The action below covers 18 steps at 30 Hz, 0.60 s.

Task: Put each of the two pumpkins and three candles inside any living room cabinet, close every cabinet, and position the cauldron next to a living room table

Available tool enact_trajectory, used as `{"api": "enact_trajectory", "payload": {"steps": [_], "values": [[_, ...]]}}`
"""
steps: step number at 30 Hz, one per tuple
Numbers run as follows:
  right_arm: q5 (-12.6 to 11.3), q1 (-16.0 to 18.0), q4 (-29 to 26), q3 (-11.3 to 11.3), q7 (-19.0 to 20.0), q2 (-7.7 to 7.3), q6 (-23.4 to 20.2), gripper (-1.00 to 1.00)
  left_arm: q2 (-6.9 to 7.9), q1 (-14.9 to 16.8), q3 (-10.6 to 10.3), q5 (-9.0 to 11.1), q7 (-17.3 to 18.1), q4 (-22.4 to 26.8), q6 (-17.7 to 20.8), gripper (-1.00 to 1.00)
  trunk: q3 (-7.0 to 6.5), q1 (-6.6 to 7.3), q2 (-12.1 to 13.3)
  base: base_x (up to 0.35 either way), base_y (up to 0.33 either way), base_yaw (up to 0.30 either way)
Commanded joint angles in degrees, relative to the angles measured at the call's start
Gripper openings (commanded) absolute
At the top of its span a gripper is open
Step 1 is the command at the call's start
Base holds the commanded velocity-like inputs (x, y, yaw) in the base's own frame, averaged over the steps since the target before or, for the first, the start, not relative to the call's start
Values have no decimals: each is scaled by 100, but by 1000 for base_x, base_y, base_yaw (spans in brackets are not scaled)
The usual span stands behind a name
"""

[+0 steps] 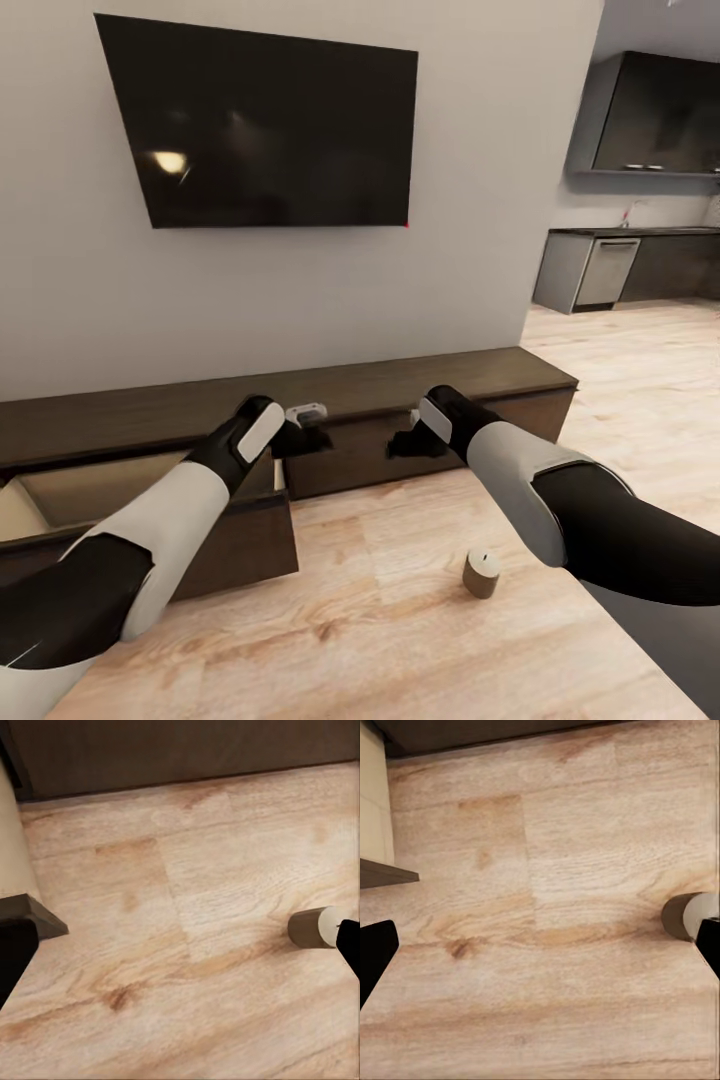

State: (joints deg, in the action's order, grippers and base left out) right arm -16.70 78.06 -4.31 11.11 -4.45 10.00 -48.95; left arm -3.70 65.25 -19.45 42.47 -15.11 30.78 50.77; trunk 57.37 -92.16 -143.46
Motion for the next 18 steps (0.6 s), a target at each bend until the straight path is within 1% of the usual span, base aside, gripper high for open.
{"api": "enact_trajectory", "payload": {"steps": [1,2,4,6,10,14,18], "values": [[-62,0,-5,23,-47,0,-23,100,2,5,-67,60,-35,-35,-38,100,6,1,-3,-1,-323,0],[-62,-5,13,23,-44,0,-23,100,-3,5,-140,59,-8,-119,-131,100,6,1,-3,0,-323,0],[-62,-37,46,23,-41,0,-20,100,-24,5,-221,59,48,-268,-291,100,6,1,-3,0,-323,0],[-62,-54,59,23,-40,0,-19,100,-33,5,-249,60,109,-333,-366,100,6,1,-3,0,-323,0],[-62,-82,89,23,-39,0,-9,100,-41,5,-281,59,277,-407,-443,100,6,1,-3,0,-323,0],[-57,-119,94,23,-38,0,3,100,-42,5,-285,59,312,-417,-457,100,6,1,-3,0,-323,23],[-54,-211,96,23,-38,0,10,100,-43,5,-291,55,322,-419,-461,100,-2,1,-3,0,-323,154]]}}
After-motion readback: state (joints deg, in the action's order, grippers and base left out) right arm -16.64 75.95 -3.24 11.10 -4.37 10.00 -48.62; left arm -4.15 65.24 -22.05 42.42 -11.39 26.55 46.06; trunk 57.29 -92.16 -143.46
